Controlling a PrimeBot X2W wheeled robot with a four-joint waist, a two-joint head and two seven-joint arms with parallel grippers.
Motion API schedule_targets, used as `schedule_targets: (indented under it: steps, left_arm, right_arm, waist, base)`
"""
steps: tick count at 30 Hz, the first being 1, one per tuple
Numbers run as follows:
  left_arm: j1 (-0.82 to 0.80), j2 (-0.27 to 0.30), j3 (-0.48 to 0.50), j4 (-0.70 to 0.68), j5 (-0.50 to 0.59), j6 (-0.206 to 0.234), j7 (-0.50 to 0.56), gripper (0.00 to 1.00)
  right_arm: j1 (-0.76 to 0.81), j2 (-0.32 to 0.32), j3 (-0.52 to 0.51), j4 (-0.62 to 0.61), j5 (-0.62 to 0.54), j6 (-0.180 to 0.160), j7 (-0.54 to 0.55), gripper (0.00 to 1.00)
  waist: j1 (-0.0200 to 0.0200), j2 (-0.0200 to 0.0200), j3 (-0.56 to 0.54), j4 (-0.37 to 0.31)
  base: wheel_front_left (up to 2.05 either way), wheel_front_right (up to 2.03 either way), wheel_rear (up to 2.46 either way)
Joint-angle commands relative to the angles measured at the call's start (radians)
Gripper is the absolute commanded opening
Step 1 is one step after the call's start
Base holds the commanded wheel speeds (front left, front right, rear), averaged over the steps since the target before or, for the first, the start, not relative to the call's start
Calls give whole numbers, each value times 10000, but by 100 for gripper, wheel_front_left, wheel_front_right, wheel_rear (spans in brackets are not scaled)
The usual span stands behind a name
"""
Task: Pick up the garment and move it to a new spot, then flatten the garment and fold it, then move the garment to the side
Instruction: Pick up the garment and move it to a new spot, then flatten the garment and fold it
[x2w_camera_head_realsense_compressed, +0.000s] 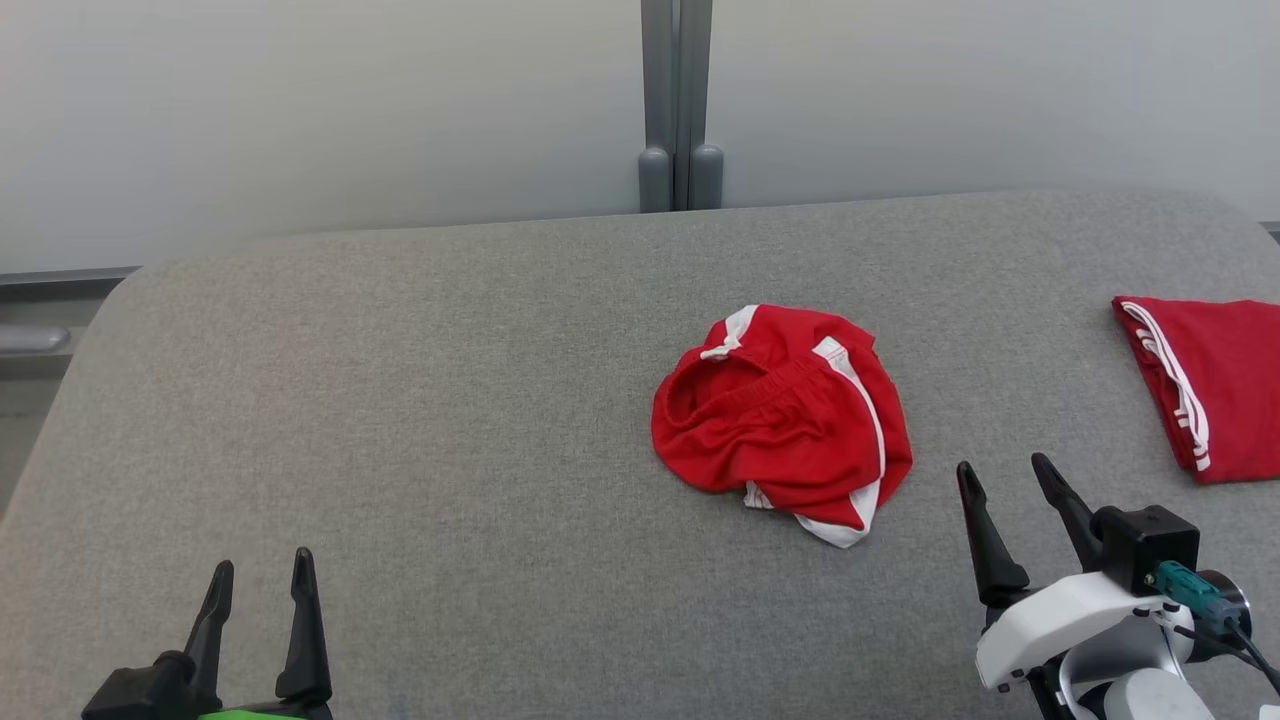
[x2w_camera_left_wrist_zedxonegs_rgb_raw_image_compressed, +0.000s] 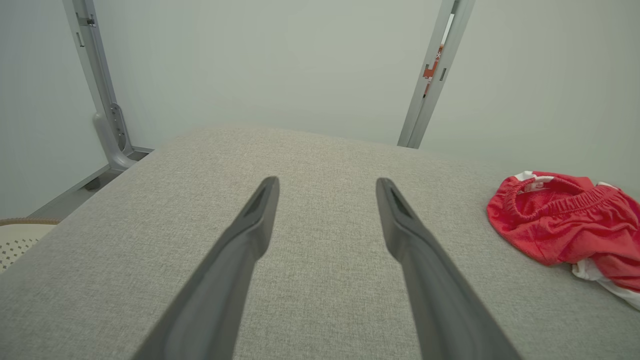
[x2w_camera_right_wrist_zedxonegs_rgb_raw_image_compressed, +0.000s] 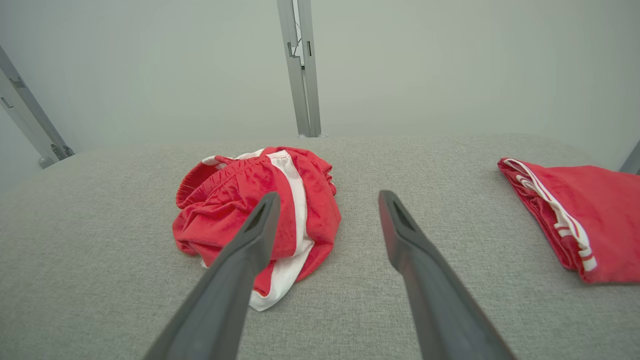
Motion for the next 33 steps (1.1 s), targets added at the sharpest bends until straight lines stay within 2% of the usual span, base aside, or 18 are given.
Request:
schedule_targets:
  steps: [1, 19, 25, 28, 33]
  left_arm:
    - [7, -36, 33, -57, 113, -41, -20, 100]
    - [28, -288, 308, -82, 384, -186, -20, 100]
    - [-599, -317, 162, -19, 298, -339, 60, 100]
    - [-1249, -369, -206, 99, 263, -590, 508, 100]
    - [-3064, -608, -995, 652, -128, -1007, 1981, 100]
  right_arm:
    - [49, -17, 0, -66, -16, -20, 17, 100]
    - [-101, 3, 136, -94, 5, -20, 11, 100]
    - [-283, 9, 355, -141, 32, -20, 40, 100]
    - [-347, 51, 449, -174, 9, -20, 60, 100]
    - [-524, 5, 581, -186, 67, -20, 80, 100]
  waist:
    - [0, 0, 27, -28]
    - [0, 0, 182, -220]
    - [0, 0, 374, -637]
    - [0, 0, 525, -1000]
    - [0, 0, 827, -1818]
  base:
    - [0, 0, 0]
    - [0, 0, 0]
    - [0, 0, 0]
    - [0, 0, 0]
    - [0, 0, 0]
